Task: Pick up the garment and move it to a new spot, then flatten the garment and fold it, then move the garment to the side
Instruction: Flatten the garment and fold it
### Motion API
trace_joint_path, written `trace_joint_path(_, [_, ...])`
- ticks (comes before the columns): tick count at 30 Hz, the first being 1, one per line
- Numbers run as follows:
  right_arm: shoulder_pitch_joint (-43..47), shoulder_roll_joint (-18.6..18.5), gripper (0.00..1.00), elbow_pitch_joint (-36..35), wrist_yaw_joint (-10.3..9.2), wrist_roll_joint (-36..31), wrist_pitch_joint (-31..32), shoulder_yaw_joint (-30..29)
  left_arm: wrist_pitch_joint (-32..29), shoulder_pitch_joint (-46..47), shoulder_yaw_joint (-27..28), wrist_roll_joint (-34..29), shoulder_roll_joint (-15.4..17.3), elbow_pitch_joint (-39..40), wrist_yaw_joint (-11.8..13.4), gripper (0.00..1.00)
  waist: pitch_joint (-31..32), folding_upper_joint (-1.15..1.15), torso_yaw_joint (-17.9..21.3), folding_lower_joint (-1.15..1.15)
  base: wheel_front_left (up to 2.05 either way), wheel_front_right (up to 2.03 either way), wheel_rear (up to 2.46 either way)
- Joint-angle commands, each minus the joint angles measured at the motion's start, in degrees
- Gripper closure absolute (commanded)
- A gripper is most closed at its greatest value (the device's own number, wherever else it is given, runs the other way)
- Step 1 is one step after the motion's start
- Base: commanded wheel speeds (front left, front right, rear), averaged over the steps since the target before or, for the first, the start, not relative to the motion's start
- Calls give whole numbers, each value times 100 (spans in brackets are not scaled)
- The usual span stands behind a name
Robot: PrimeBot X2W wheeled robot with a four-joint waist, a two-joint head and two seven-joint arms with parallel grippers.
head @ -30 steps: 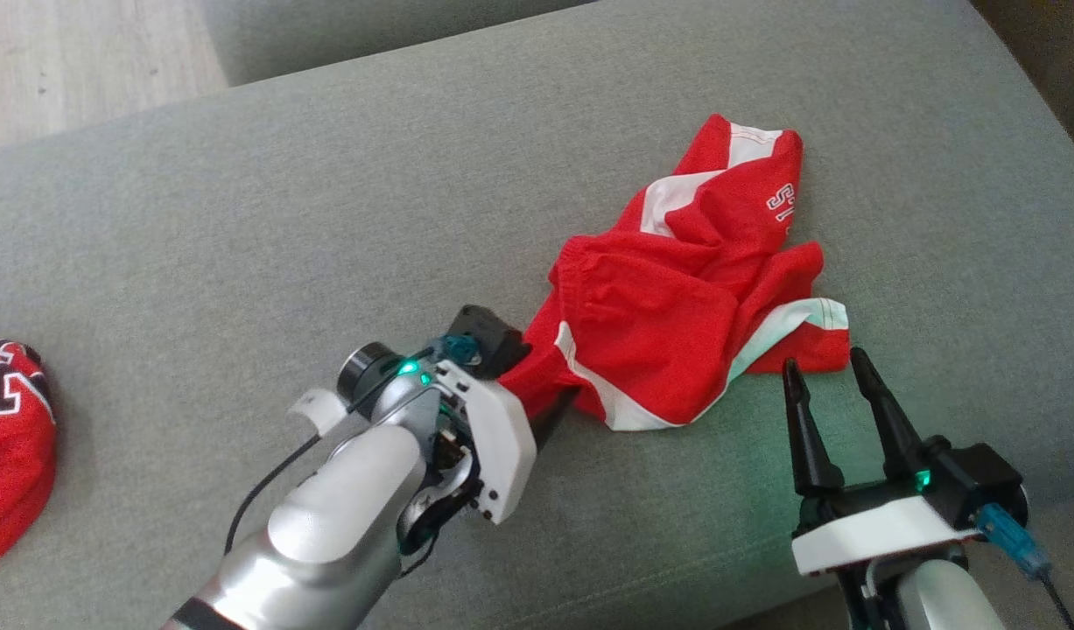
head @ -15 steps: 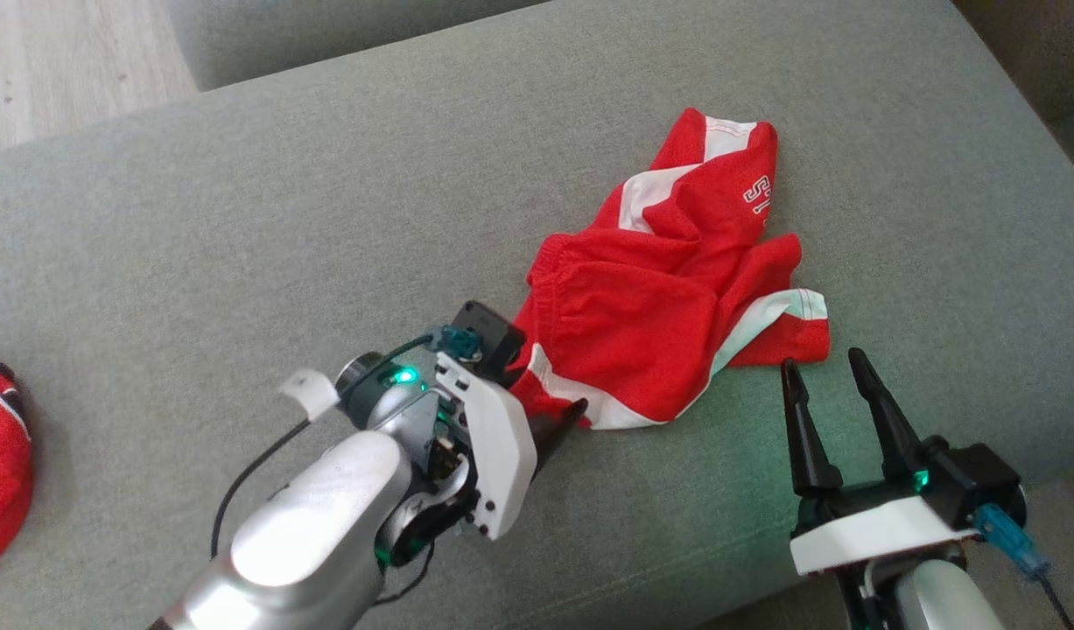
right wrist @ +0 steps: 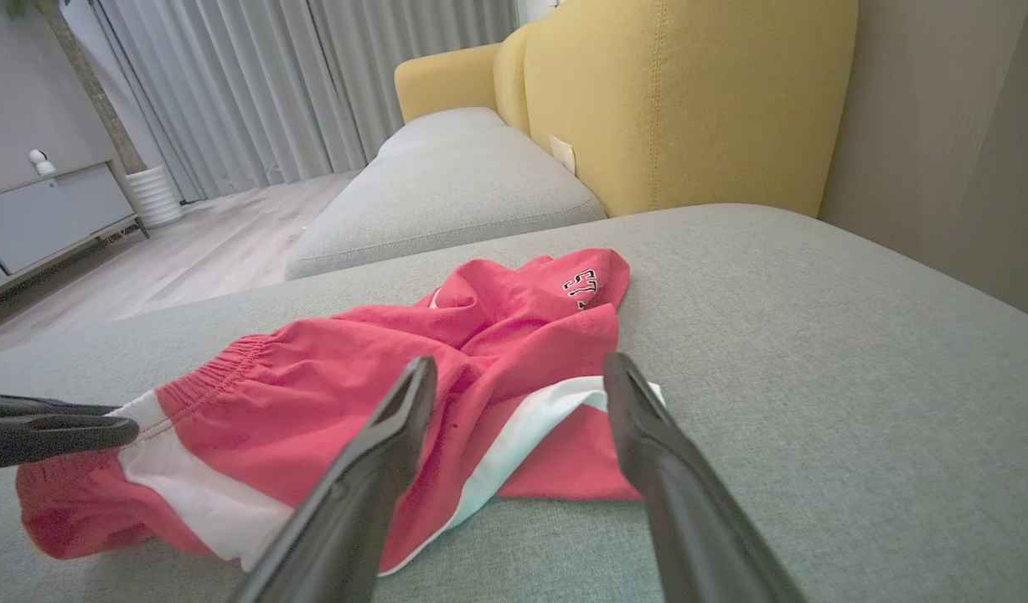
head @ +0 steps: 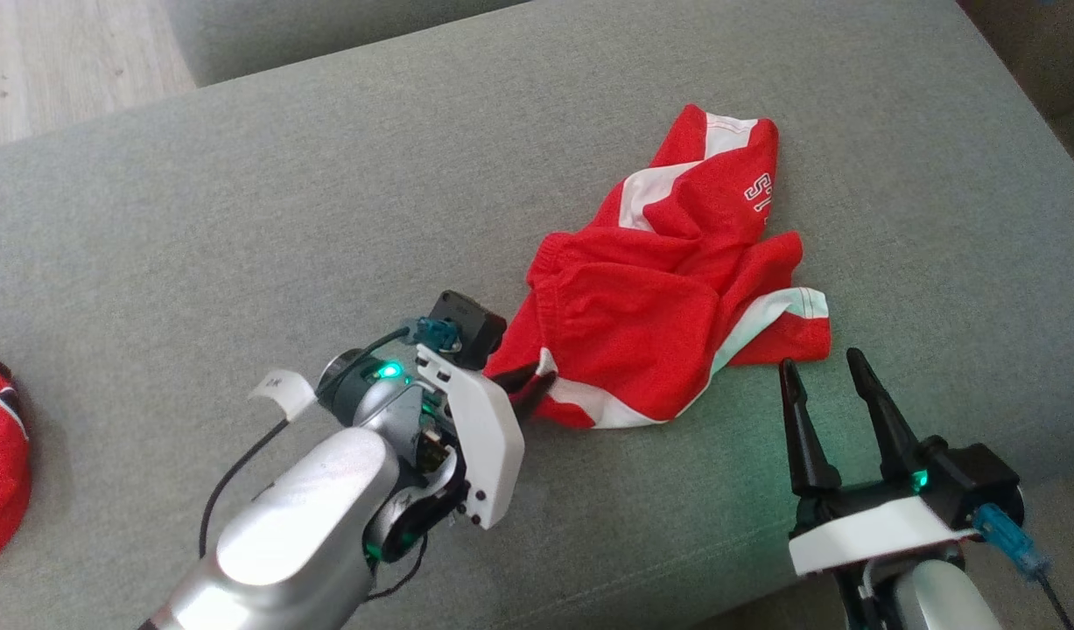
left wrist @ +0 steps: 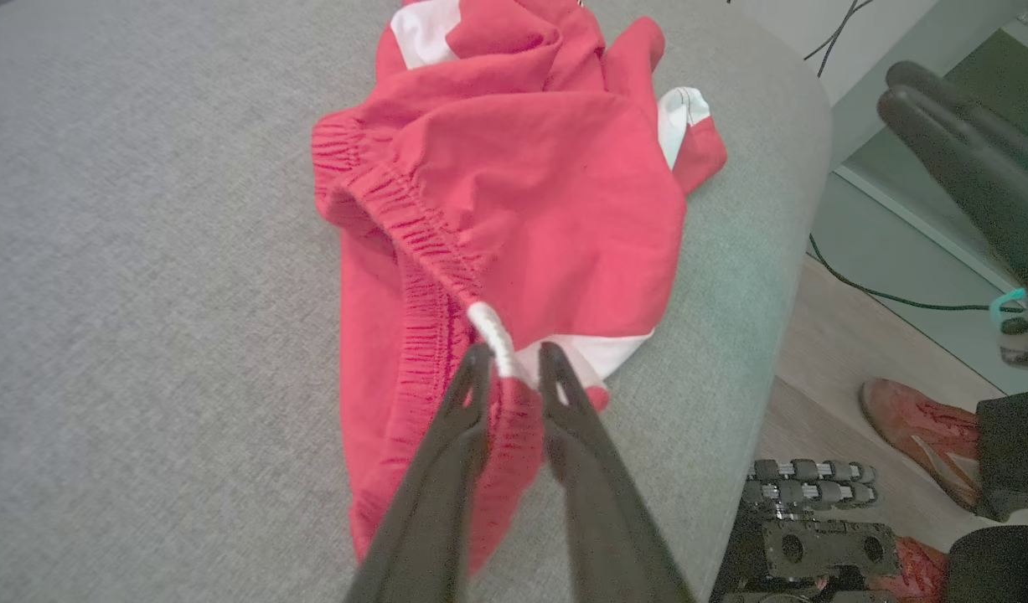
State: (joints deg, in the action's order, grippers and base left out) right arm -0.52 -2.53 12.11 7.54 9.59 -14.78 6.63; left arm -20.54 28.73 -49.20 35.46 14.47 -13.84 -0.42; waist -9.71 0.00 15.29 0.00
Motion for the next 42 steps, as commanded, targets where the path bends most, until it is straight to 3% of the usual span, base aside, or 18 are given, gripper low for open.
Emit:
trace_joint_path(1, [-63, -34, 0, -153, -5, 18, -22, 140, 120, 202, 235, 11, 70, 110, 26, 100, 2, 0, -9, 0, 0, 0, 0])
trace_joint_path(10, [-64, -34, 0, -105, -5, -70, -22, 107, 881, 68, 471, 71, -31, -15, 91, 100, 71, 0, -43, 0, 0, 0, 0])
trace_joint_path(25, [6, -34, 0, 86, -5, 71, -22, 50, 2188, -588, 1281, 414, 337, 245, 306, 100, 169, 0, -178, 0, 0, 0, 0])
trace_joint_path(34, [-2, -34, 0, 538, -5, 309, -22, -5, 2514, -856, 1778, 772, 587, 429, 361, 100, 66, 0, -482, 0, 0, 0, 0])
trace_joint_path(42, [-347, -115, 0, 1317, -5, 611, -22, 695, 2546, -863, 1836, 838, 645, 458, 352, 100, -8, 0, -589, 0, 0, 0, 0])
